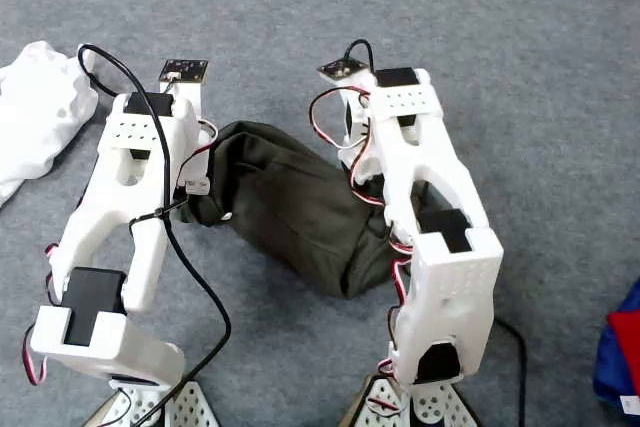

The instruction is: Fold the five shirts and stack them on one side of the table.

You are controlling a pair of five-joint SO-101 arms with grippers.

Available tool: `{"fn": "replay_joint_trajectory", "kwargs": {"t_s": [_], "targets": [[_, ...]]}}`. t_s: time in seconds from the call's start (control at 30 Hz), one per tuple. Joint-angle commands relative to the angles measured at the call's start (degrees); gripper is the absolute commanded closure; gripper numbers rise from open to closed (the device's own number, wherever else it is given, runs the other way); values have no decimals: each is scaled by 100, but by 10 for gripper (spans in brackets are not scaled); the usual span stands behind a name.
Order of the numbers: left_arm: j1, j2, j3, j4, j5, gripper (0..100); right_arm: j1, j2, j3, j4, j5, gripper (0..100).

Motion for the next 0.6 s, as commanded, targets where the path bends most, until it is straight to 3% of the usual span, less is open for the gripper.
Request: {"fn": "replay_joint_trajectory", "kwargs": {"t_s": [0.0, 0.37, 0.57], "targets": [[18, -101, 0, -62, 0, 981, -48, -31, -224, -26, 9, 850], [18, -92, 0, -62, -9, 981, -40, -48, -207, -9, 9, 854], [18, -92, 0, -62, -9, 981, -40, -48, -233, -9, 9, 954]]}}
